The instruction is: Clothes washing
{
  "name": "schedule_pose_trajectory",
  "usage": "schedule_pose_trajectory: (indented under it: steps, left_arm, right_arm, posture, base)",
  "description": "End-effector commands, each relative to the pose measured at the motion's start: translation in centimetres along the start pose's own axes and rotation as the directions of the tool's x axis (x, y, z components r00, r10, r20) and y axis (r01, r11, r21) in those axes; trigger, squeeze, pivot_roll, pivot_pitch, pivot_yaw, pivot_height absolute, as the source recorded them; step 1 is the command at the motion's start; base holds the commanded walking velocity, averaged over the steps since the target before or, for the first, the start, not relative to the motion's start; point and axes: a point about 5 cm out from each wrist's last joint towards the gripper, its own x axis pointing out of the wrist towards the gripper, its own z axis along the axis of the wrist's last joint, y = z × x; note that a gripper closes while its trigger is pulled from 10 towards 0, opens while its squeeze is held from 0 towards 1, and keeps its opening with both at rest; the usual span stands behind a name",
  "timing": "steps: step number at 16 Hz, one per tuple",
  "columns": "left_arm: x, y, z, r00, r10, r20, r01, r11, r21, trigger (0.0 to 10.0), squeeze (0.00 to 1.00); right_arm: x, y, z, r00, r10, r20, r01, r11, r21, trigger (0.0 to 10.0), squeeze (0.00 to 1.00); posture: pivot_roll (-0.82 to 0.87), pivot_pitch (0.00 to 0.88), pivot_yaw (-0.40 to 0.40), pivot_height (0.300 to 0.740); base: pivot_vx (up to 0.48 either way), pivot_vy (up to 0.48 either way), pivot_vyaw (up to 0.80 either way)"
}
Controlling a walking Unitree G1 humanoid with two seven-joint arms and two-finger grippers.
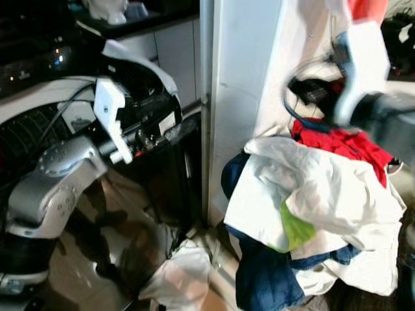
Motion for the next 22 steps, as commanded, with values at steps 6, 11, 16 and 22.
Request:
schedule_pose_trajectory:
  steps: [6,11,16,22]
  left_arm:
    - [-0.7,-2.2,-1.9,0.988,-0.143,-0.067,0.14,0.989,-0.038,10.0,0.0]
    - [-1.0,-2.3,-1.8,0.985,-0.162,-0.064,0.158,0.985,-0.062,10.0,0.0]
    - [-0.9,-2.2,-1.8,0.986,-0.154,-0.066,0.149,0.986,-0.067,10.0,0.0]
    - [-1.0,-2.2,-1.8,0.984,-0.161,-0.071,0.156,0.985,-0.075,10.0,0.0]
  right_arm:
    - [-2.5,-0.6,-3.7,0.962,0.049,-0.27,-0.083,0.99,-0.117,10.0,1.0]
    - [-2.8,-1.4,-3.8,0.963,0.036,-0.267,-0.074,0.989,-0.132,10.0,1.0]
    - [-2.6,-2.7,-4.7,0.96,-0.012,-0.278,-0.021,0.993,-0.117,10.0,1.0]
    - [-2.6,-3.8,-6.1,0.959,-0.021,-0.282,0.008,0.999,-0.048,10.0,1.0]
  posture:
    - [-0.03,0.0,0.057,0.74]
    - [-0.02,0.0,0.048,0.74]
    - [-0.02,0.0,0.05,0.74]
    - [-0.01,0.0,0.05,0.74]
  base:
    - [0.0,0.0,0.0]
    - [0.0,0.0,0.0]
    - [0.0,0.0,0.0]
    - [0.0,0.0,0.0]
